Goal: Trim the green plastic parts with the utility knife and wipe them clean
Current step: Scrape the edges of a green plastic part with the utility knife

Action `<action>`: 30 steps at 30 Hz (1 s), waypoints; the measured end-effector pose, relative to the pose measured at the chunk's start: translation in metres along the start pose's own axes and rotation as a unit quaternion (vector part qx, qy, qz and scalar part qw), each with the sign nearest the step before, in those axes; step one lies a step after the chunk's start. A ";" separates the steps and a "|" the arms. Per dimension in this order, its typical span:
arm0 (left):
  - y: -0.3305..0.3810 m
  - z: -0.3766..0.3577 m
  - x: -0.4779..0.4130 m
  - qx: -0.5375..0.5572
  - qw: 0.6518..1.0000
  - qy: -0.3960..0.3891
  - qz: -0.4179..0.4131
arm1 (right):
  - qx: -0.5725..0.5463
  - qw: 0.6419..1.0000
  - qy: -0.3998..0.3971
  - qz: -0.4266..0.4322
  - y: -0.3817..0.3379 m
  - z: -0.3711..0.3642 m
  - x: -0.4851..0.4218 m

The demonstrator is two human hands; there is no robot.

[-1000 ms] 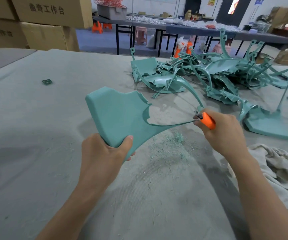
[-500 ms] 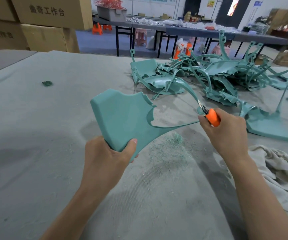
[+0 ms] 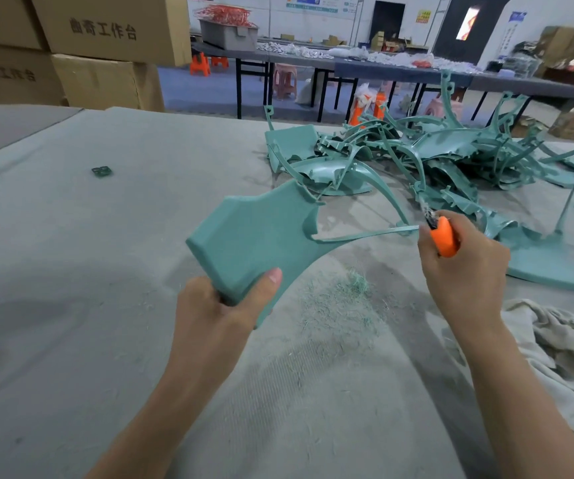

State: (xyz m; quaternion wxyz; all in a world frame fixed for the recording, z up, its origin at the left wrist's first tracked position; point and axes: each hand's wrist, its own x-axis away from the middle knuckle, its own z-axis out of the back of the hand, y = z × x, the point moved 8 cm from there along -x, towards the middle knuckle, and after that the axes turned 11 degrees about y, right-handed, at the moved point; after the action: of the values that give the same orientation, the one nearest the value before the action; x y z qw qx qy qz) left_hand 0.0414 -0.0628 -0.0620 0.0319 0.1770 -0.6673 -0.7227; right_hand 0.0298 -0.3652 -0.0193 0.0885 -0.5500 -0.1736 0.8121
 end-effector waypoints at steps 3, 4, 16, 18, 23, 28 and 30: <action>0.002 0.001 -0.002 0.100 0.995 0.017 -0.001 | -0.020 0.999 -0.012 -0.042 0.002 -0.001 -0.001; 0.001 0.002 -0.002 0.111 0.994 0.025 -0.003 | -0.041 0.997 -0.023 -0.064 0.000 -0.001 0.001; 0.026 0.015 0.008 -0.056 0.951 0.126 -0.278 | -0.386 0.877 -0.279 -0.060 -0.136 -0.015 0.057; 0.029 0.014 0.009 -0.047 0.944 0.112 -0.307 | -0.378 0.885 -0.271 -0.023 -0.147 -0.009 0.060; 0.033 0.009 0.014 -0.047 0.936 0.087 -0.339 | -0.327 0.899 -0.290 0.004 -0.153 -0.007 0.064; 0.028 0.012 0.013 -0.056 0.931 0.081 -0.352 | -0.338 0.888 -0.311 -0.001 -0.150 -0.009 0.062; 0.026 0.011 0.013 -0.061 0.929 0.081 -0.356 | -0.338 0.887 -0.315 -0.001 -0.150 -0.008 0.062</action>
State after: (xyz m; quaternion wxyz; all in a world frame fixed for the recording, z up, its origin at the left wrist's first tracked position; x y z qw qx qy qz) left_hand 0.0209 -0.0586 -0.0393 -0.1628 0.4587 -0.5098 -0.7093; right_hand 0.0067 -0.2040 -0.0189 -0.1615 -0.2614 -0.4566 0.8349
